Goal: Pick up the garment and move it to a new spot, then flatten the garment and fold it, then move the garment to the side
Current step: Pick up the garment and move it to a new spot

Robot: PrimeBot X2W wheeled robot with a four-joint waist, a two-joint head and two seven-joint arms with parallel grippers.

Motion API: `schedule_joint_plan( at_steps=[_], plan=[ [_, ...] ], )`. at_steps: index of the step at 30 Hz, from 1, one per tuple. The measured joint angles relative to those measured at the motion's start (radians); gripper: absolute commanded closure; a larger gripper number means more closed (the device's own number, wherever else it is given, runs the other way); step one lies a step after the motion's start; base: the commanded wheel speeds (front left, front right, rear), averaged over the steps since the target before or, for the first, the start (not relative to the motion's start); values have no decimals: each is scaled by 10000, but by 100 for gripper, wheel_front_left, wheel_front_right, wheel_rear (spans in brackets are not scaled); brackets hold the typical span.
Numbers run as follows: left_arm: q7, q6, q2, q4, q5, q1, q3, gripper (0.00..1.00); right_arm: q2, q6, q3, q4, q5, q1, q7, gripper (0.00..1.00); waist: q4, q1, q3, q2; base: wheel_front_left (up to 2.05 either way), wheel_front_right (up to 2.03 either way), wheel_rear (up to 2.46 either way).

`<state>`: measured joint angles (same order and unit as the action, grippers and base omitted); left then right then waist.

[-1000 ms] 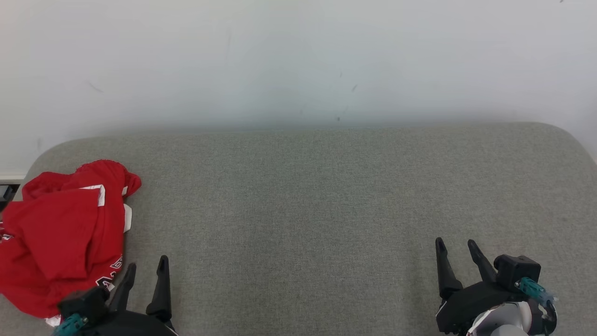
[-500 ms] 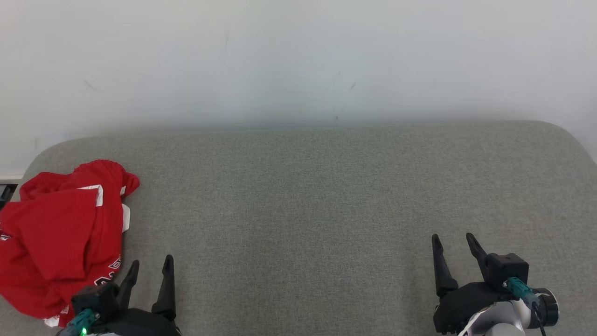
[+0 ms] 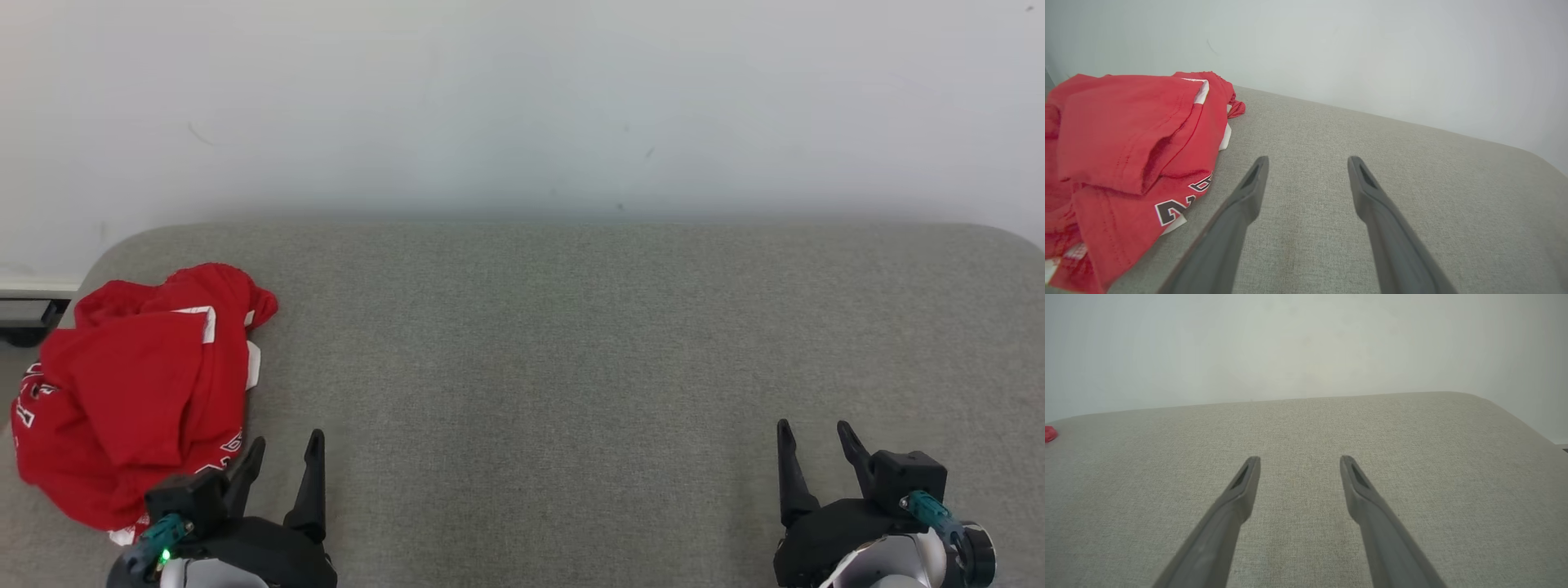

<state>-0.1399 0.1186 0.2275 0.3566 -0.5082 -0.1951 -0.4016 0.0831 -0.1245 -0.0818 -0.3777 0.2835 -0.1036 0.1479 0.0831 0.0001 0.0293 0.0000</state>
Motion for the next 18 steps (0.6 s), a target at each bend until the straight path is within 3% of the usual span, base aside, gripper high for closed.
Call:
schedule_joint_plan(
  at_steps=[18],
  plan=[
    [251, 15, 29, -15, 36, 4, 144, 0, -125, 0, -205, 357, -27, 110, -428, 0, 2060, 0, -68, -1, 0, 0, 0]
  ],
)
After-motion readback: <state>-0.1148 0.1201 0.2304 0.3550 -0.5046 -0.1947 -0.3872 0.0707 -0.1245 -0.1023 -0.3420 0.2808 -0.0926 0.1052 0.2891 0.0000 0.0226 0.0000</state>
